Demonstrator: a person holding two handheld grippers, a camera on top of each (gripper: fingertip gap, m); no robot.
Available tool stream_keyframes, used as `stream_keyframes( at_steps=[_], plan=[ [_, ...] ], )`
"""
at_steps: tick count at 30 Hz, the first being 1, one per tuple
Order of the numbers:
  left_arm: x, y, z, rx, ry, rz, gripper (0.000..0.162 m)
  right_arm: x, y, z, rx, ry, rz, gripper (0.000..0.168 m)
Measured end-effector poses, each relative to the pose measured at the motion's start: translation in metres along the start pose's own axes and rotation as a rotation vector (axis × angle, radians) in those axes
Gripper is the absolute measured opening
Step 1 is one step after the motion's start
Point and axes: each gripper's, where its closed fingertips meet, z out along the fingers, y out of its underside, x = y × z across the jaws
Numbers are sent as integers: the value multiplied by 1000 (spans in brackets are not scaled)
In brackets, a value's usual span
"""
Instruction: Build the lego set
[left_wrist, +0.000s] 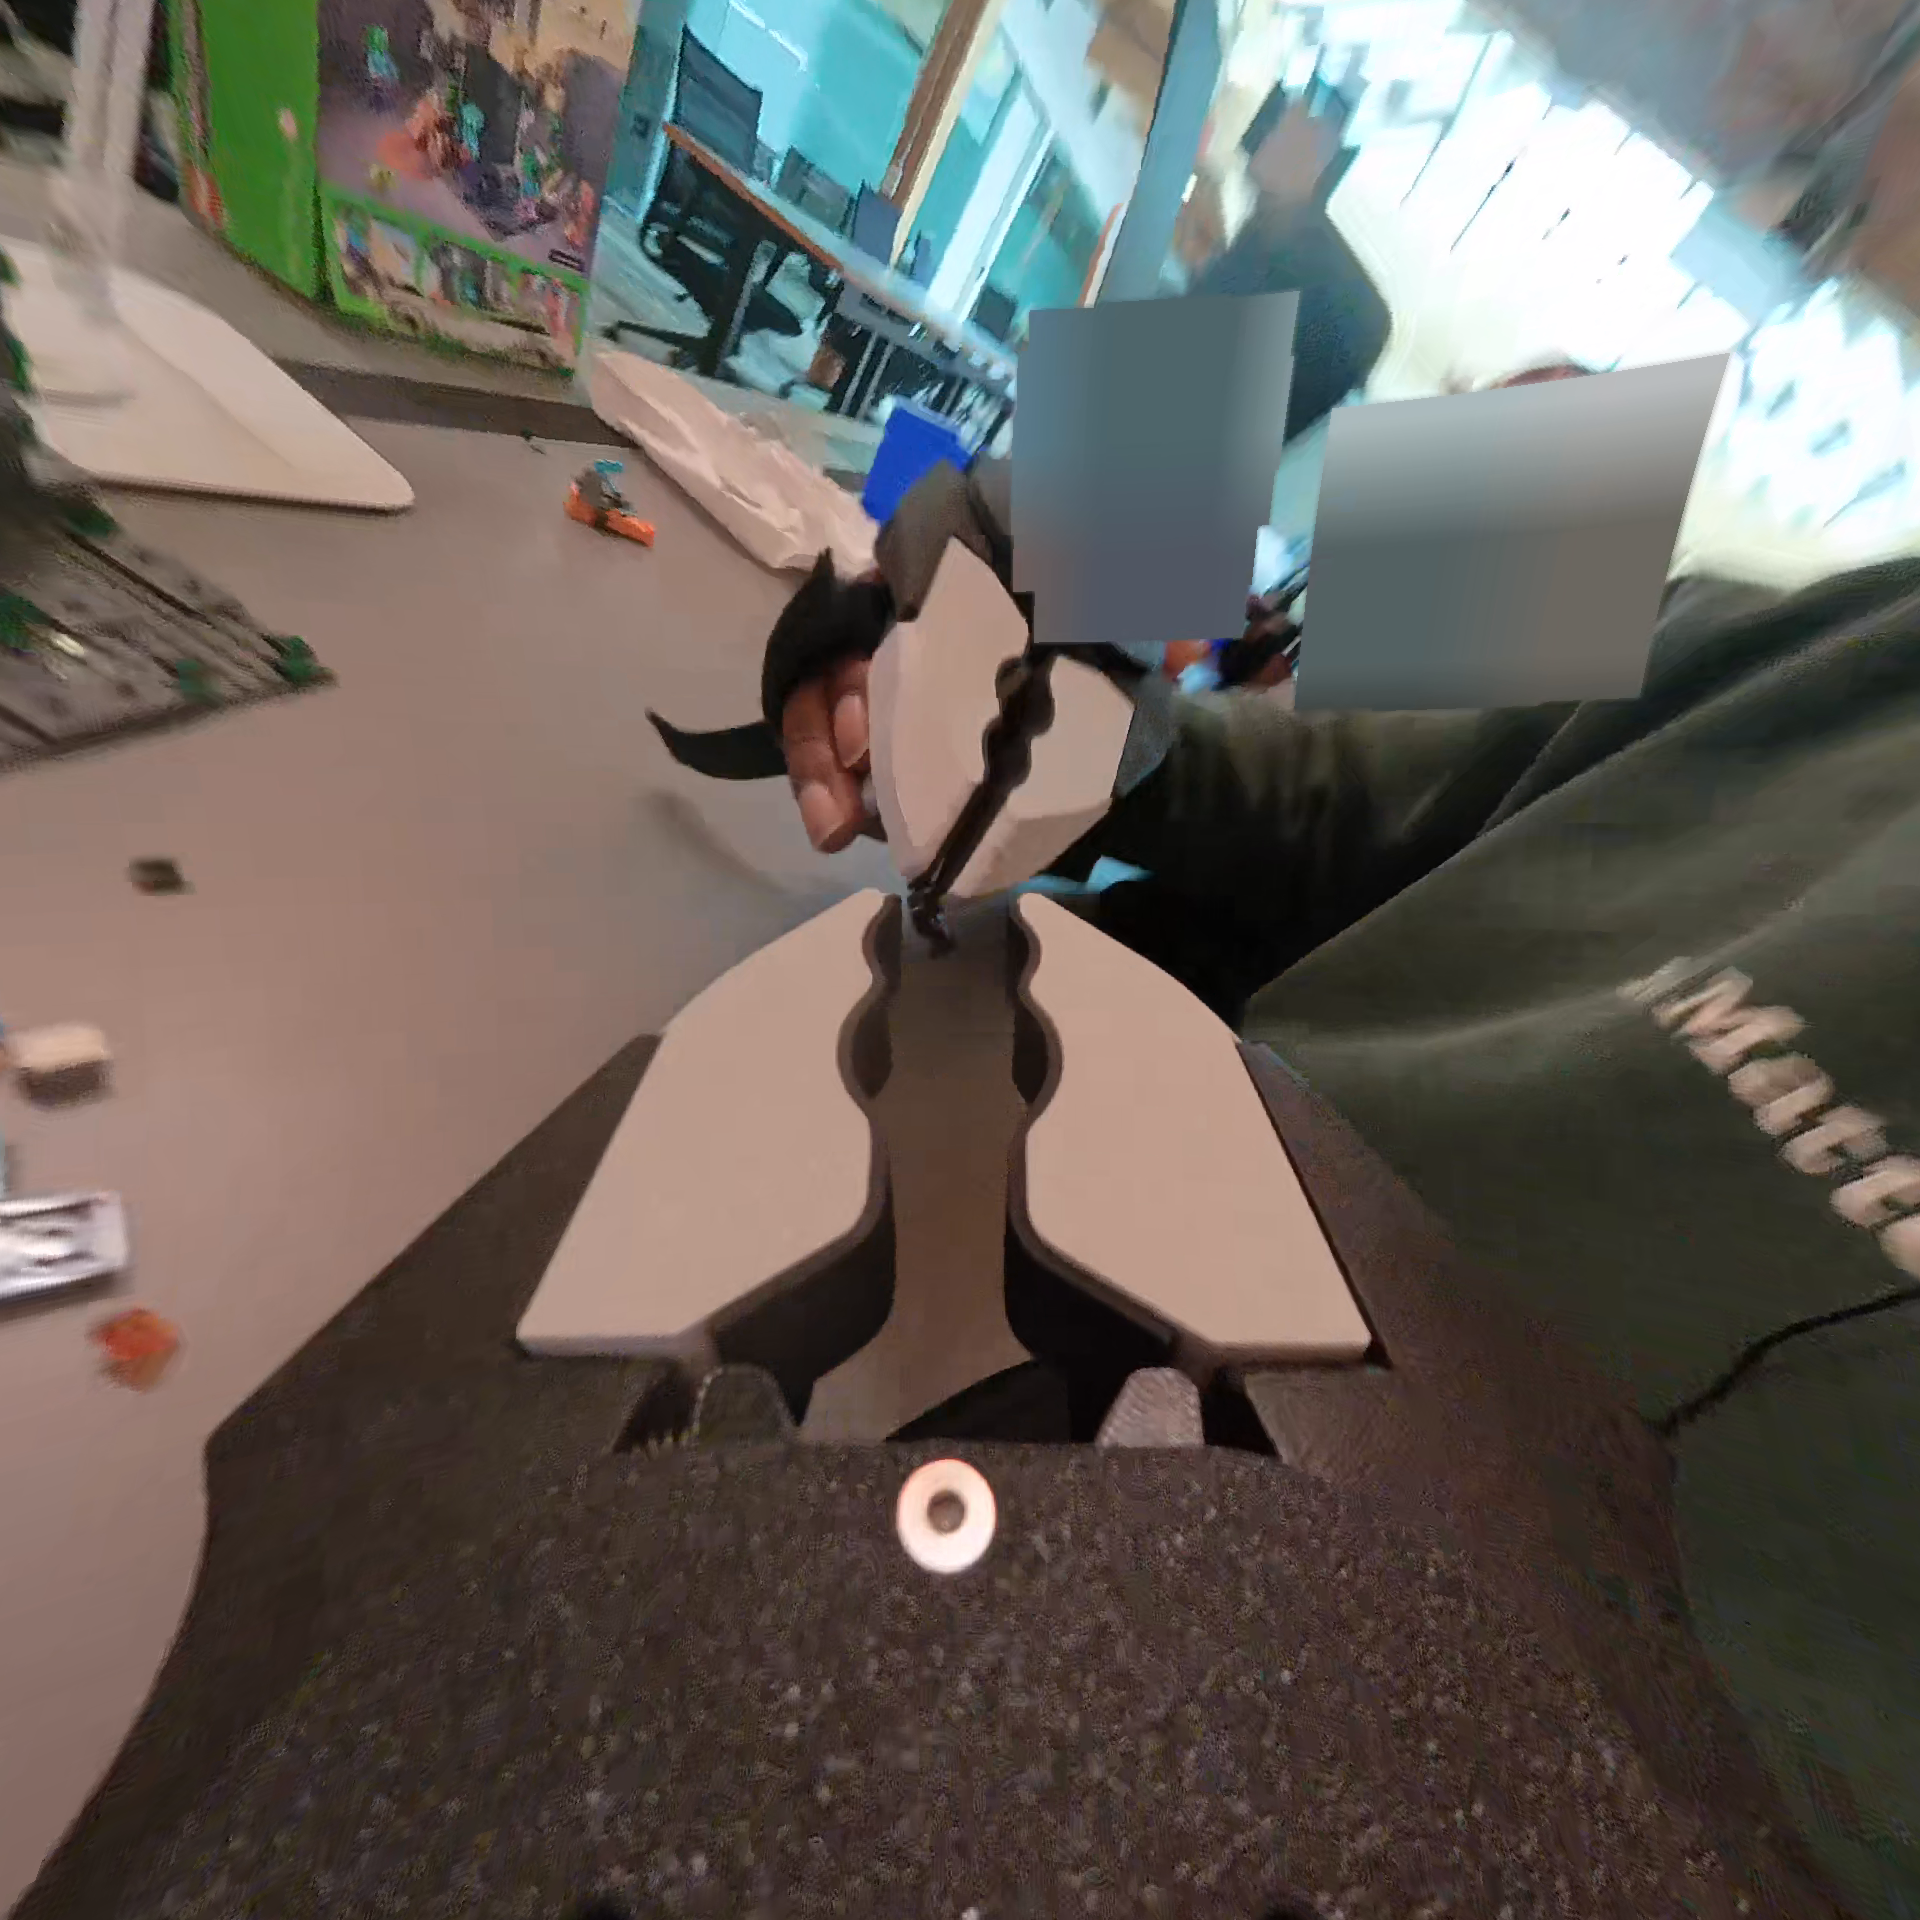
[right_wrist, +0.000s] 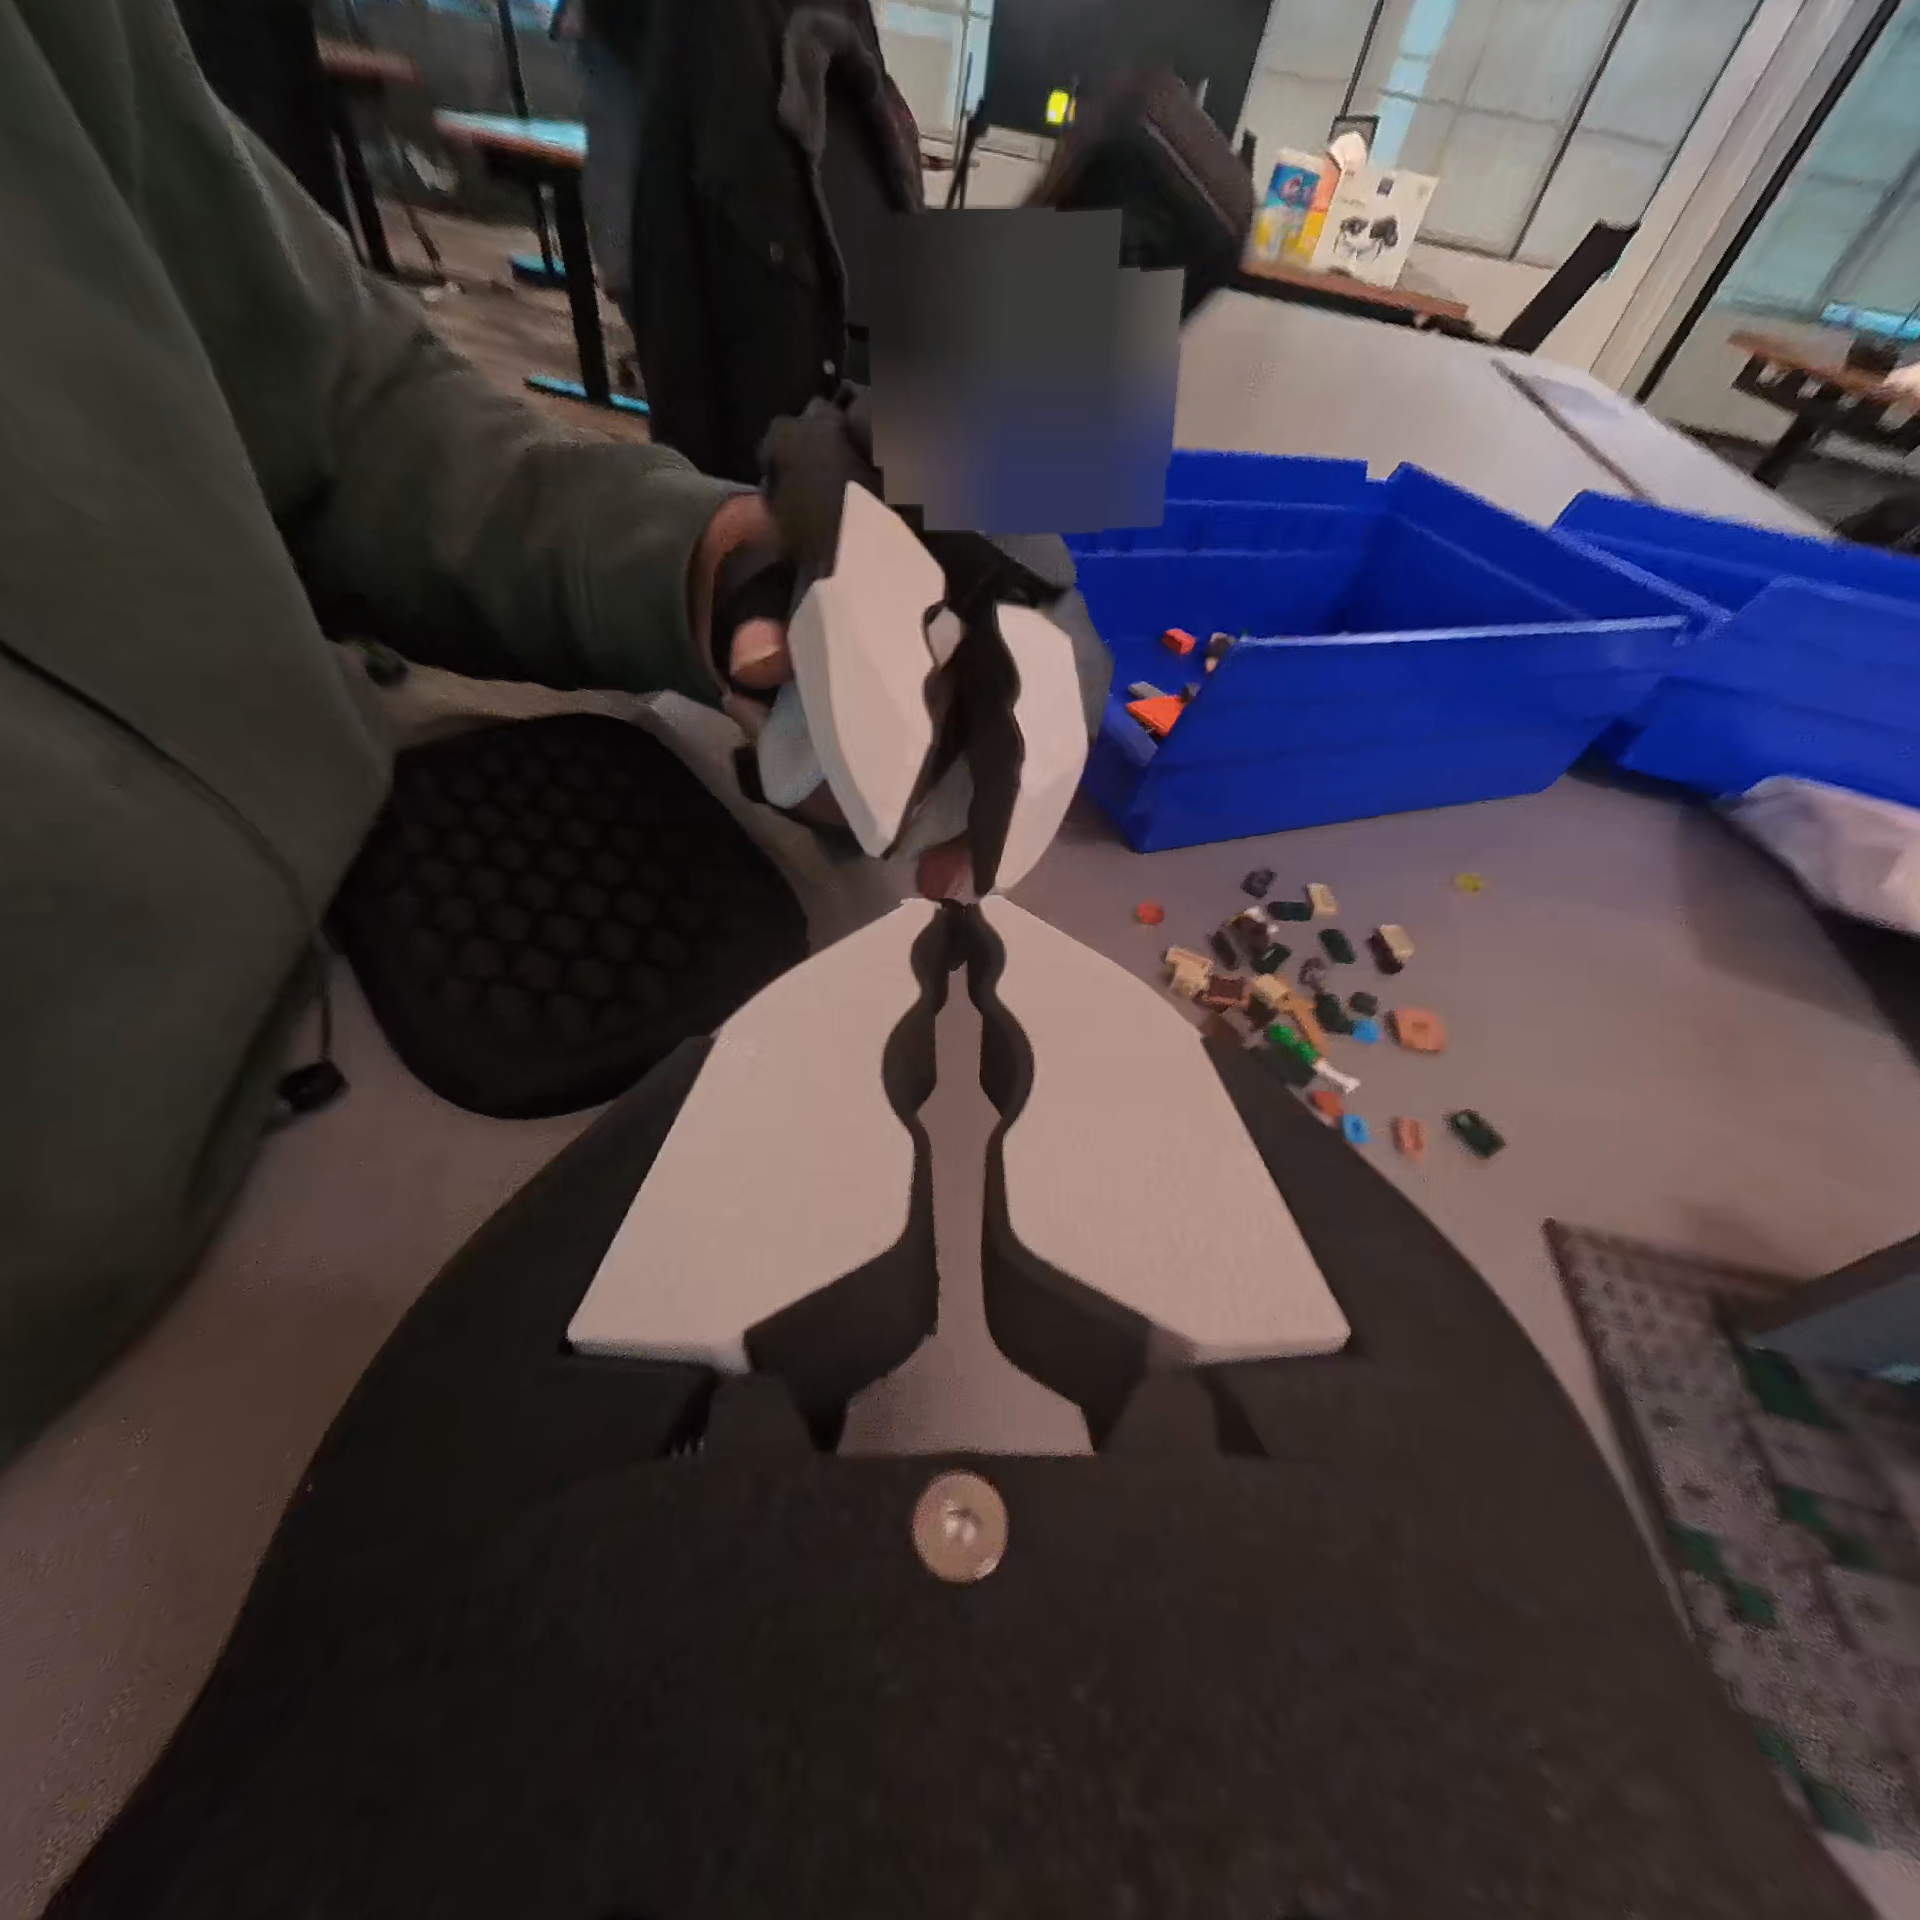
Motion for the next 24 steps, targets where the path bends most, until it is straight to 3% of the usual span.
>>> stream_keyframes(
  at_steps=[5, 11, 13, 18, 24],
  plan=[
    [-11, 16, 4, -156, -189, 390, 25, 0, 3, -9, 42, -27, 170, 2],
    [-13, 14, 19, -181, -347, 708, 24, -2, 5, -8, 62, -65, 313, 2],
    [-10, 14, 23, -186, -347, 732, 16, 0, 6, -8, 58, -57, 314, 2],
    [-12, 12, 23, -211, -353, 724, 15, 2, 6, -12, 59, -38, 303, 3],
    [-67, -30, -16, -248, -590, 518, 15, 18, 20, -45, 30, 58, 307, 10]
  ],
)
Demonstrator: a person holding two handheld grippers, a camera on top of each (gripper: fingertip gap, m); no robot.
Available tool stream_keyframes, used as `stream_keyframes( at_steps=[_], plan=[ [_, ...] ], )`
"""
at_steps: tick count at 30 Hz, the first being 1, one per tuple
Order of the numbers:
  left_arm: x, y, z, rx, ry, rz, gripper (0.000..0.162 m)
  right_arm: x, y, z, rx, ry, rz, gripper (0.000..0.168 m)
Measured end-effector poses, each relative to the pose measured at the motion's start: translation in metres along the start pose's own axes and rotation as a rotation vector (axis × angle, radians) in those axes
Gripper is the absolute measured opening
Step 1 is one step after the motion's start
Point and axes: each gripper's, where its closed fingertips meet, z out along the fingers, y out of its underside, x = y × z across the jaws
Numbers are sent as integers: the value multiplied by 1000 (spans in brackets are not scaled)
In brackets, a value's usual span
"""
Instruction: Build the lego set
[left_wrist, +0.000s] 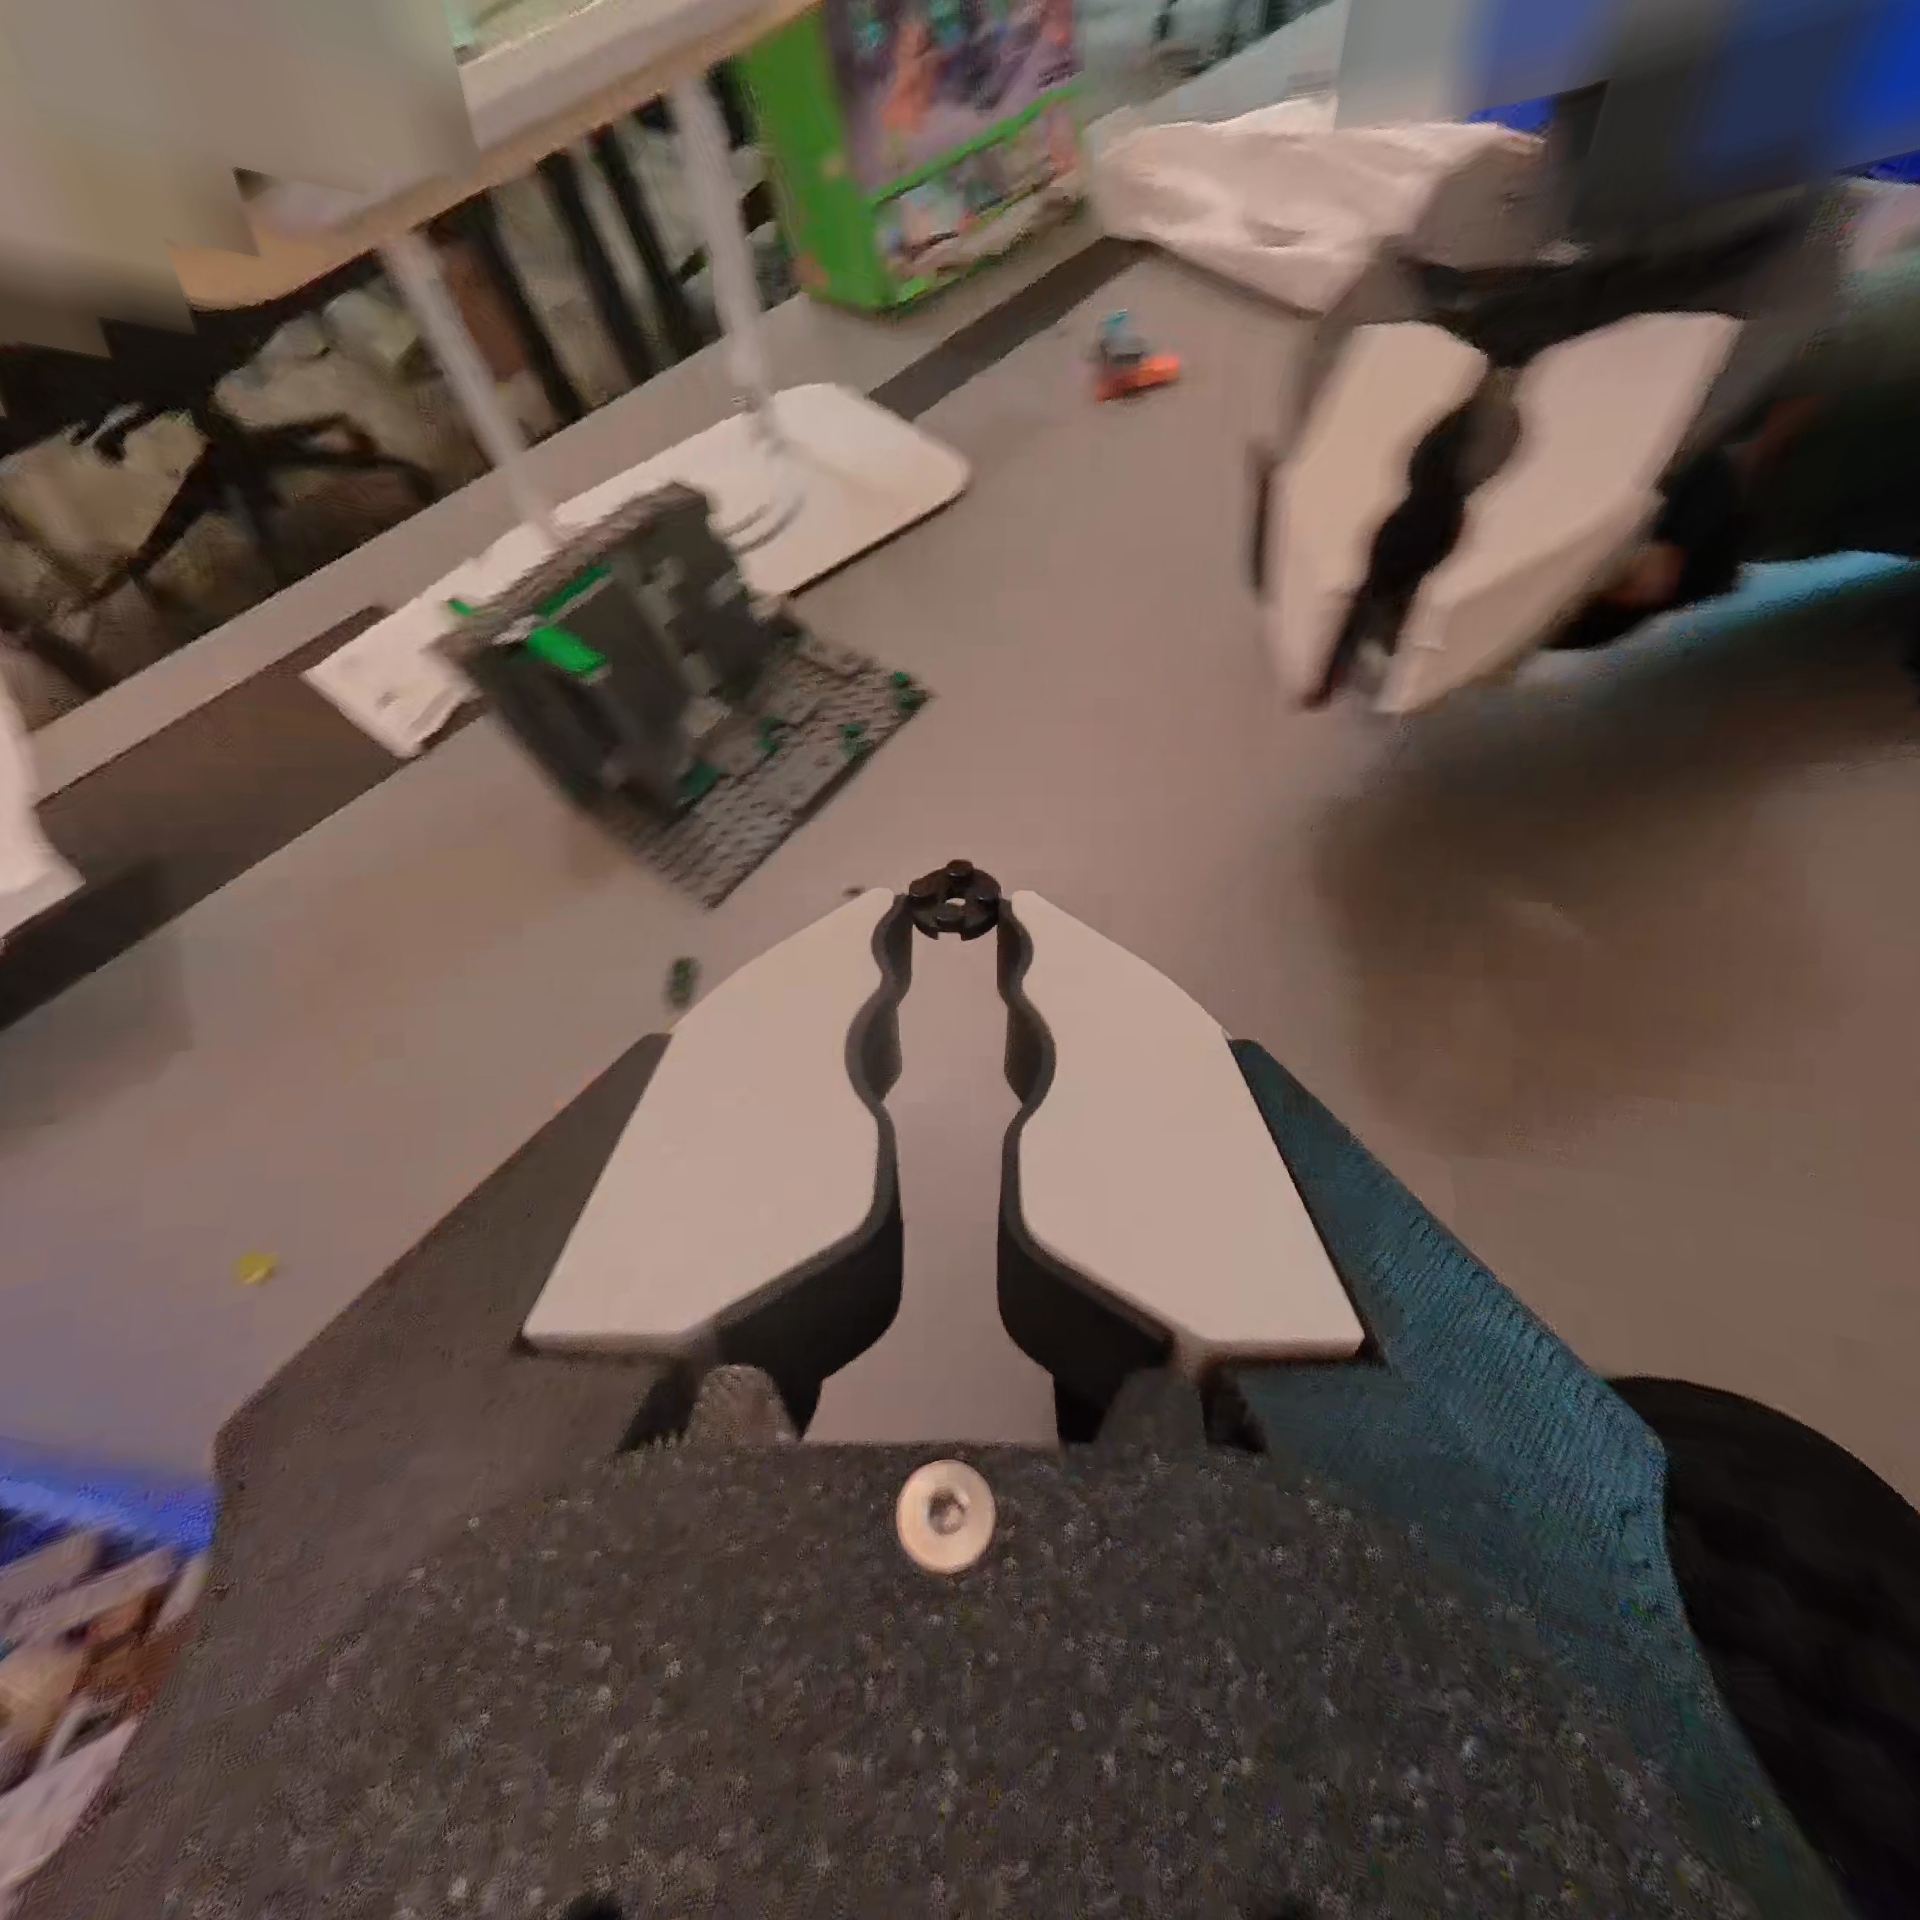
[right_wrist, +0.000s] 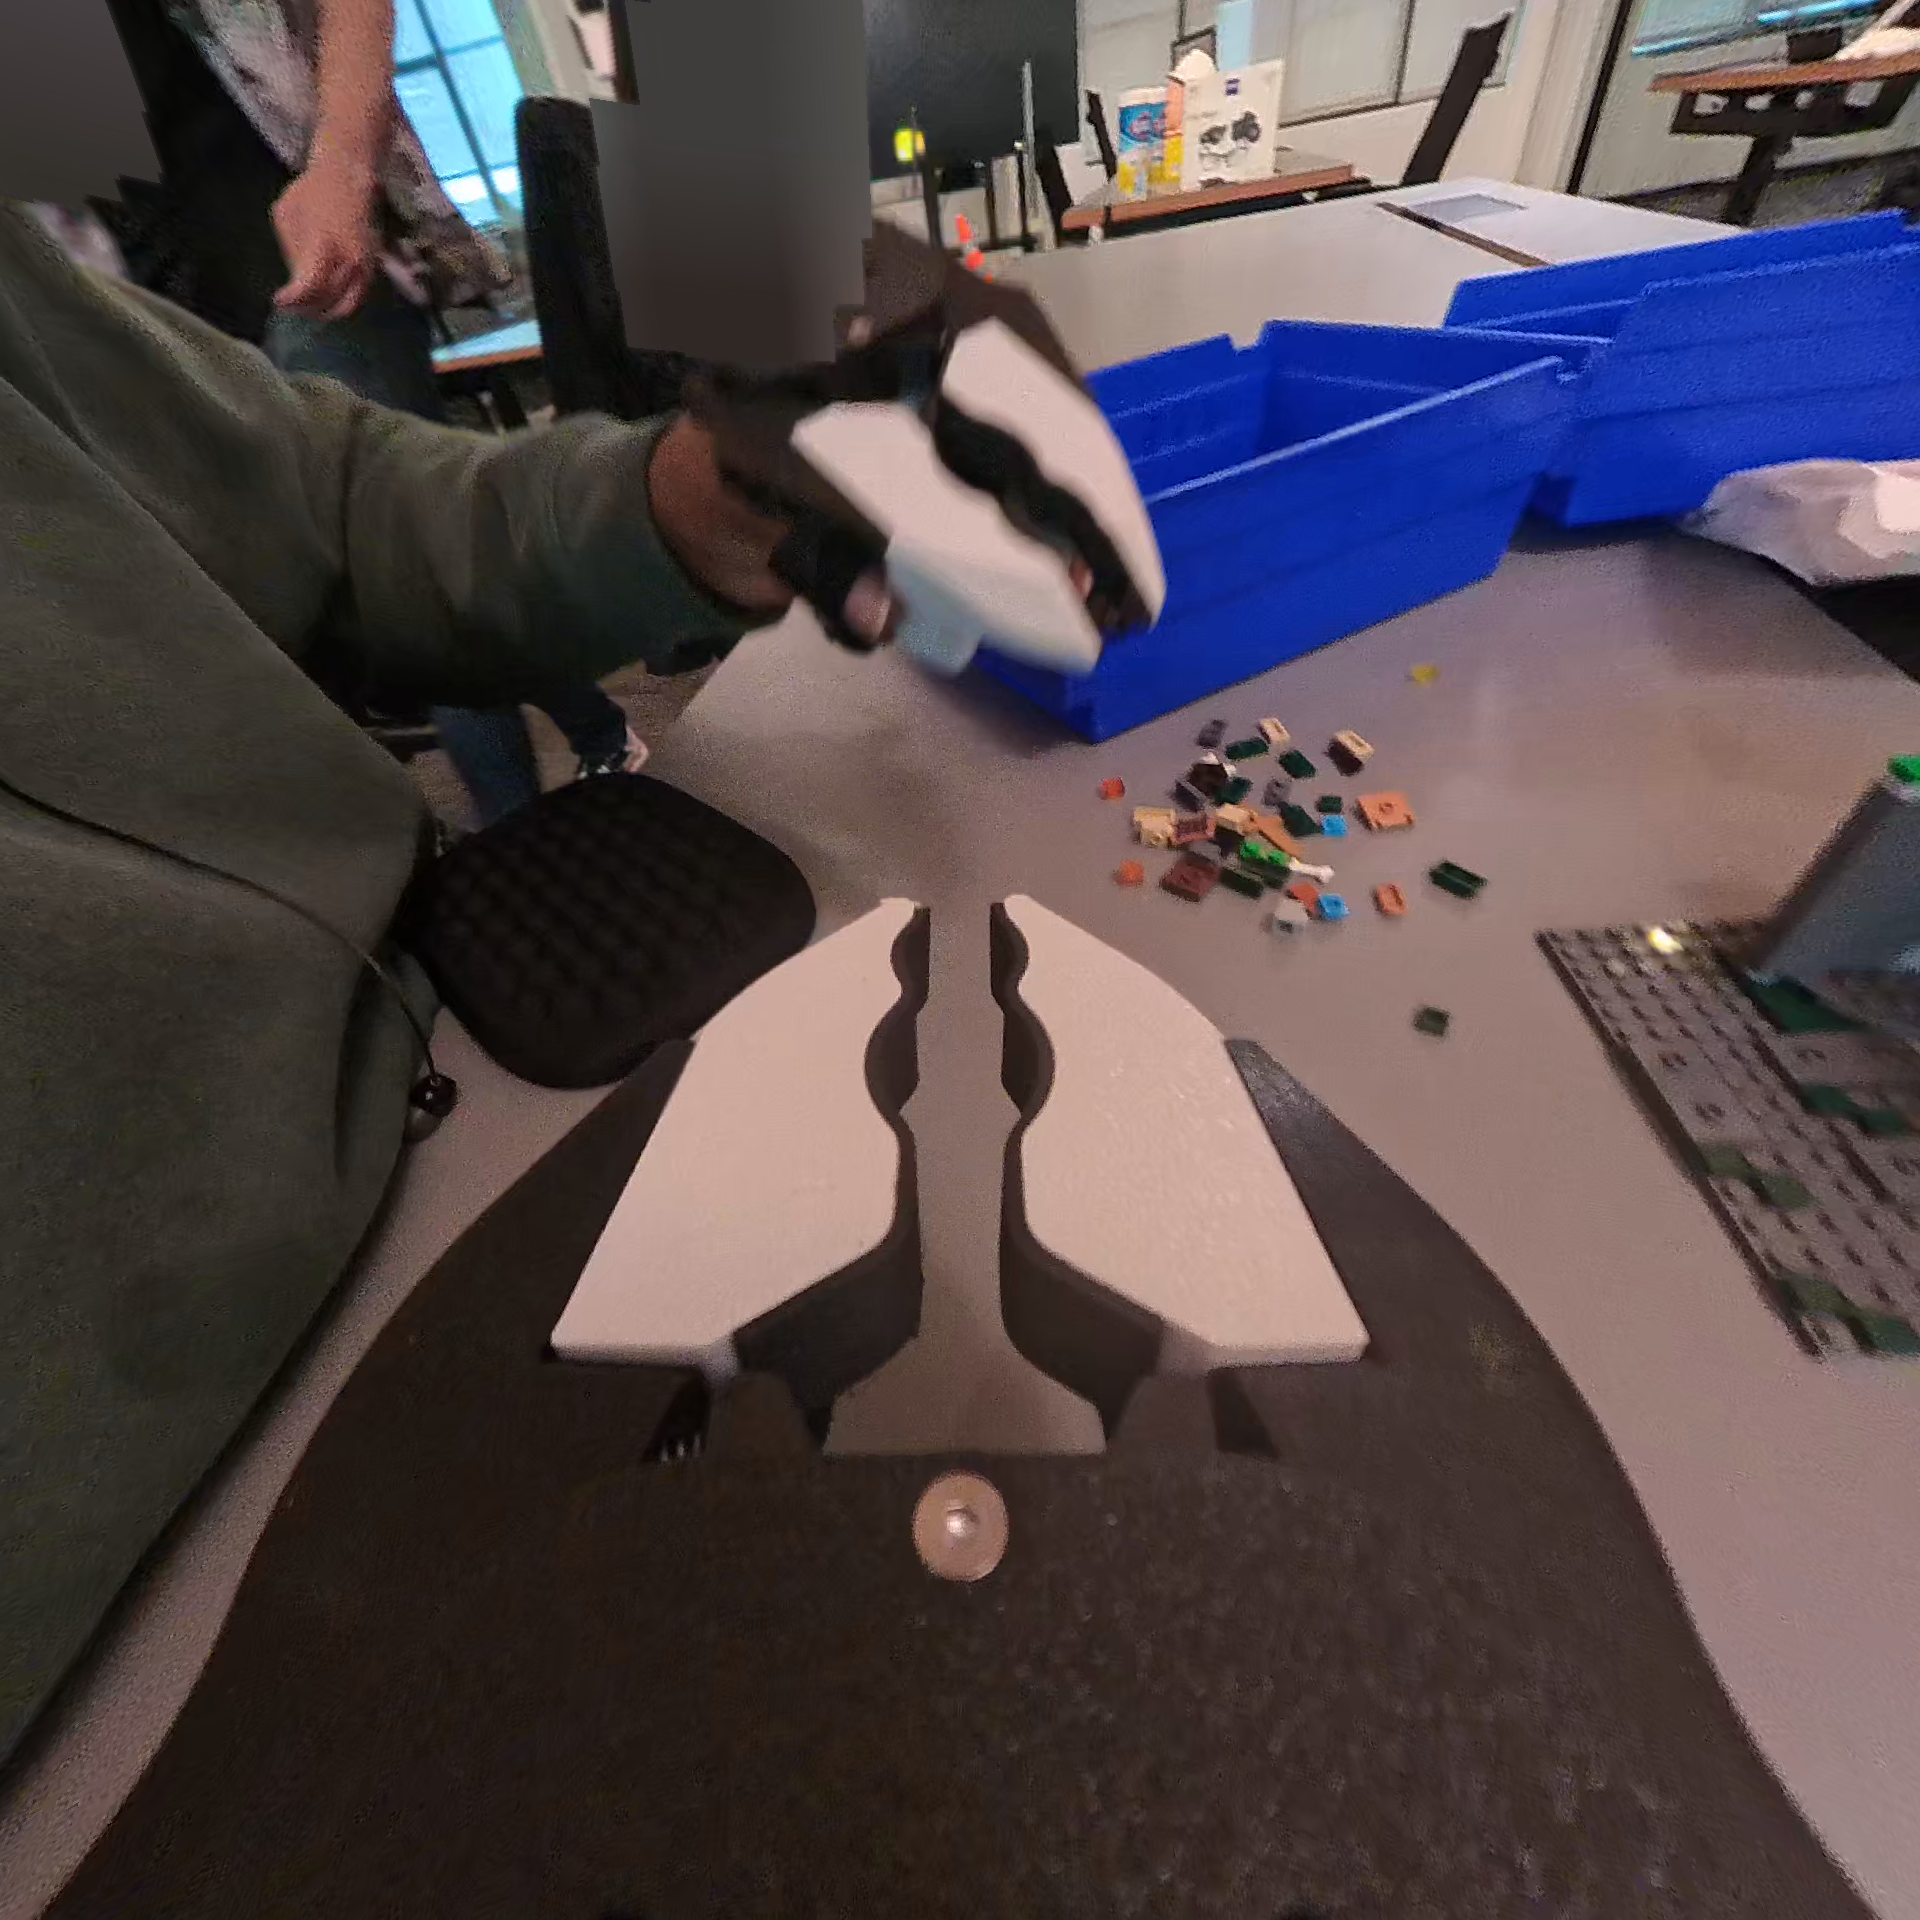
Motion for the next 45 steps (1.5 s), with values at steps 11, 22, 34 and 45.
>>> stream_keyframes(
  at_steps=[11, 22, 34, 45],
  plan=[
    [-104, 3, 24, -259, 274, 38, 15, 9, 28, -45, -21, 90, 39, 9],
    [-112, 51, 79, -536, 684, 198, 15, 22, 41, -66, -68, 168, 36, 9],
    [-122, 101, 84, -727, 779, 319, 16, 42, 44, -106, -7, 285, 110, 8],
    [-169, 97, 57, -871, 573, 414, 23, 42, 46, -106, -20, 285, 100, 8]
  ],
)
